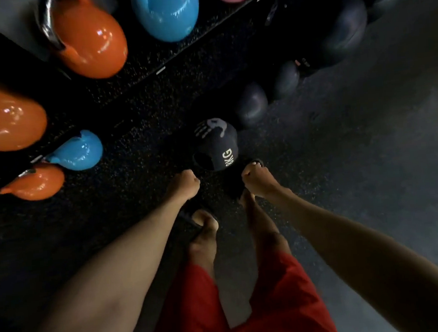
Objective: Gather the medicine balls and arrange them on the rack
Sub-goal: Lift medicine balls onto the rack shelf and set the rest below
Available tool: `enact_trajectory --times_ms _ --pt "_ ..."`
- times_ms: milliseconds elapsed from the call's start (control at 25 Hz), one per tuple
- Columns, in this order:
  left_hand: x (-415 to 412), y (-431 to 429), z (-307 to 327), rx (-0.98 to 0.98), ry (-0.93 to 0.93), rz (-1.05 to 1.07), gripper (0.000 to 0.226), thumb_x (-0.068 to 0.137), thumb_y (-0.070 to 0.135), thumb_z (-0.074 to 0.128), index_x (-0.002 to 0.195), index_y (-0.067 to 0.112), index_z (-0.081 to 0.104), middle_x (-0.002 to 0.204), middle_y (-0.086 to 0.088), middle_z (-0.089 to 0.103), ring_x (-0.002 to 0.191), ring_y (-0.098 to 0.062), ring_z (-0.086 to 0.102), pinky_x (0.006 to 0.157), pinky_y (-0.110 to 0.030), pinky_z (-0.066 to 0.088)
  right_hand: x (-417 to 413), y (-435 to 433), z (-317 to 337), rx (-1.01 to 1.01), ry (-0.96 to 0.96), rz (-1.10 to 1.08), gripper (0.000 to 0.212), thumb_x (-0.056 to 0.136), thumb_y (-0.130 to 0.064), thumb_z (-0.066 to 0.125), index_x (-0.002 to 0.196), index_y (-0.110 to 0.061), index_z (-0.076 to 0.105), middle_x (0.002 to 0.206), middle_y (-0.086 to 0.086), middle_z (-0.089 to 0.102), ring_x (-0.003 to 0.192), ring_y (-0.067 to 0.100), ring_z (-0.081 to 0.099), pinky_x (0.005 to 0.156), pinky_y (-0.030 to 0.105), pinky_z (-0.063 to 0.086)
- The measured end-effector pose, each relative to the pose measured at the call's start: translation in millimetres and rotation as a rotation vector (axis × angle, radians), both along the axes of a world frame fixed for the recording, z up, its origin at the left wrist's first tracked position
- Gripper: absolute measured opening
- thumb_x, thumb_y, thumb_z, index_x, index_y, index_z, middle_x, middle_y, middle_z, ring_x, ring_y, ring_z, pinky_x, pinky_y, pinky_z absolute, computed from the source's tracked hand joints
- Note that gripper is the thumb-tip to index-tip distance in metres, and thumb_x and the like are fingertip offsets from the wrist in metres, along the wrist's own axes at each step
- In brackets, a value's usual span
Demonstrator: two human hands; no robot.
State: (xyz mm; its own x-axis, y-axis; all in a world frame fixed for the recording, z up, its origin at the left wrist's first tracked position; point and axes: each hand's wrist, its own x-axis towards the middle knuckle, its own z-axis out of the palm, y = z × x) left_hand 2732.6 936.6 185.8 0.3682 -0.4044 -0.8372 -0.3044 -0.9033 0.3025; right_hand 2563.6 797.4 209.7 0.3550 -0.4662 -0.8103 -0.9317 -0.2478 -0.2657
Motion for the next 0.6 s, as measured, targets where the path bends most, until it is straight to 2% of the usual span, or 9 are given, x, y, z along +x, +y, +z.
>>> enact_trajectory --times_ms 160,240,360,440,520,600 --pt "5 -19 -91 0.019 0.034 0.186 0.018 0.098 0.016 0.048 0.104 0.006 0.062 0.104 -0.018 0.070 0.096 -0.036 0.069 0.083 -0.047 0.059 1 -39 -97 0.012 0.082 -0.029 0.034 0.101 -0.013 0.039 0.122 0.001 0.061 0.122 0.021 0.062 0.116 0.039 0.058 0.090 0.038 0.045" --pt "10 -31 -145 0.044 0.049 0.319 0.016 0.099 0.015 0.046 0.101 0.010 0.061 0.096 -0.017 0.069 0.090 -0.038 0.070 0.074 -0.045 0.059 5 -61 -158 0.034 0.100 -0.058 0.034 0.101 -0.012 0.039 0.124 0.002 0.060 0.127 0.022 0.059 0.120 0.039 0.055 0.094 0.040 0.044" --pt "14 -45 -215 0.097 0.097 0.536 0.025 0.102 0.019 0.047 0.124 0.009 0.056 0.103 -0.015 0.065 0.086 -0.029 0.067 0.067 -0.038 0.056 13 -91 -234 0.052 0.109 -0.065 0.025 0.096 -0.009 0.048 0.108 0.000 0.068 0.115 0.018 0.067 0.109 0.036 0.062 0.089 0.040 0.048" --pt "12 -53 -266 0.129 0.140 0.640 0.036 0.102 0.018 0.051 0.137 0.011 0.047 0.118 -0.016 0.061 0.101 -0.030 0.065 0.075 -0.040 0.055 18 -115 -291 0.027 0.133 -0.146 0.023 0.091 -0.007 0.047 0.096 0.001 0.068 0.102 0.019 0.067 0.096 0.033 0.063 0.078 0.038 0.046" --pt "7 -60 -310 0.145 0.155 0.710 0.049 0.100 0.017 0.056 0.145 0.013 0.037 0.137 -0.017 0.051 0.118 -0.032 0.058 0.091 -0.043 0.053 24 -137 -346 0.028 0.141 -0.202 0.027 0.094 -0.010 0.046 0.106 0.003 0.065 0.103 0.021 0.063 0.095 0.030 0.060 0.078 0.038 0.044" --pt "5 -68 -349 0.131 0.136 0.738 0.062 0.097 0.016 0.060 0.151 0.013 0.027 0.148 -0.015 0.041 0.131 -0.031 0.048 0.108 -0.040 0.043 30 -155 -390 0.053 0.118 -0.221 0.031 0.096 -0.010 0.048 0.121 0.003 0.062 0.113 0.024 0.063 0.104 0.033 0.062 0.085 0.042 0.048"
